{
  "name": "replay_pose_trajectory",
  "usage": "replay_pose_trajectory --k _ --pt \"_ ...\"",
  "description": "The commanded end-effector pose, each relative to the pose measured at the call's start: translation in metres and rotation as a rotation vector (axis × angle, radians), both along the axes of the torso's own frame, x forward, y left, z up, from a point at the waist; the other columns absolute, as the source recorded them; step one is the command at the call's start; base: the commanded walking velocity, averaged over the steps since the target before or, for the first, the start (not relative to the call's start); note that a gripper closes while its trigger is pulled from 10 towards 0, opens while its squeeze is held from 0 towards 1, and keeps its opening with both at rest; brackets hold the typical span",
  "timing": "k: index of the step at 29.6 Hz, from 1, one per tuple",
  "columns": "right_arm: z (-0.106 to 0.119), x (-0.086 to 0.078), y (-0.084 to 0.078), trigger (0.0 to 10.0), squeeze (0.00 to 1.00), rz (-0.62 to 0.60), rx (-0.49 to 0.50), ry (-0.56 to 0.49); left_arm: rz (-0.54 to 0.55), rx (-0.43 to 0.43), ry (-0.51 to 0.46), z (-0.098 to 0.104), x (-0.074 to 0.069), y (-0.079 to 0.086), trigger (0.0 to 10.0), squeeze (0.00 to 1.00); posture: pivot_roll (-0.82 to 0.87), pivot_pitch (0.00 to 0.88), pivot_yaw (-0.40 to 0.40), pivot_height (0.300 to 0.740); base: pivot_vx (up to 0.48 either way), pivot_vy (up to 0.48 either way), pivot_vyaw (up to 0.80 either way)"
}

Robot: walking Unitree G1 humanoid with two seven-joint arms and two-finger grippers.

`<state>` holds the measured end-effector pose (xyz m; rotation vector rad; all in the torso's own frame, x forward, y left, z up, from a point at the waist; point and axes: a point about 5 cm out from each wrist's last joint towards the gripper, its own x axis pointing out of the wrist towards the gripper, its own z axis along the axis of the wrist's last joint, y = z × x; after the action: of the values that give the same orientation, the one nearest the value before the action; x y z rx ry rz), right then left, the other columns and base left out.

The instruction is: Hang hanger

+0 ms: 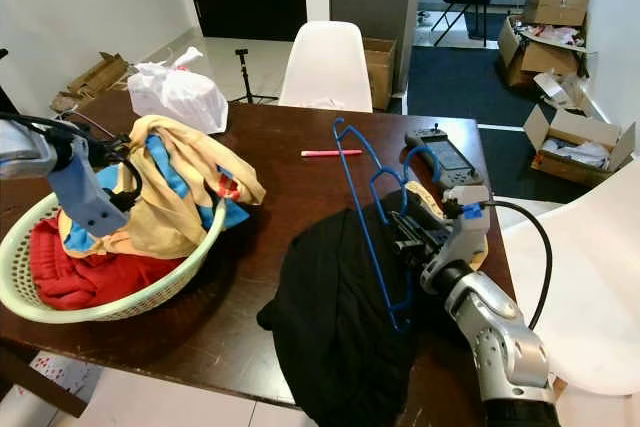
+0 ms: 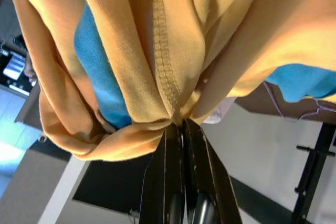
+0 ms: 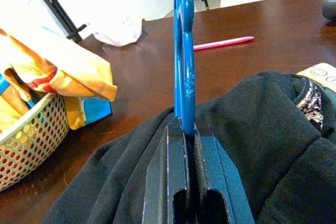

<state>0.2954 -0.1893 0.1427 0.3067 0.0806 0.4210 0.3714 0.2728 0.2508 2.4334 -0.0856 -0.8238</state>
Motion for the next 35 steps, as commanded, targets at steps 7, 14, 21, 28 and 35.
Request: replay_pose_trajectory --k 7,14,21,28,35 --pt "0.004 0.000 0.003 10.0 0.00 0.004 0.007 -0.012 0.063 -0.092 -0.026 0.008 0.000 0.006 0.0 0.00 0.00 0.044 0.048 0.740 0.000 0.000 0.00" --pt "0.003 0.001 0.003 10.0 0.00 0.000 0.020 -0.012 0.040 -0.501 -0.016 0.055 0.001 -0.023 0.0 0.00 0.01 0.037 0.049 0.740 0.000 0.000 0.00" --pt "0.002 0.002 0.004 10.0 0.00 0.002 0.024 -0.011 0.002 -0.511 -0.008 0.071 0.001 -0.032 0.0 0.00 0.01 0.029 0.051 0.740 0.000 0.000 0.00" --pt "0.001 0.003 0.005 10.0 0.00 0.000 0.027 -0.011 0.045 -0.804 0.016 0.107 0.005 -0.047 0.0 0.00 0.02 0.022 0.056 0.740 0.000 0.000 0.00" --pt "0.001 0.004 0.007 10.0 0.00 -0.002 0.036 -0.013 0.022 -1.293 -0.149 0.208 -0.008 -0.050 0.0 0.00 0.02 0.009 0.064 0.740 0.000 0.000 0.00"
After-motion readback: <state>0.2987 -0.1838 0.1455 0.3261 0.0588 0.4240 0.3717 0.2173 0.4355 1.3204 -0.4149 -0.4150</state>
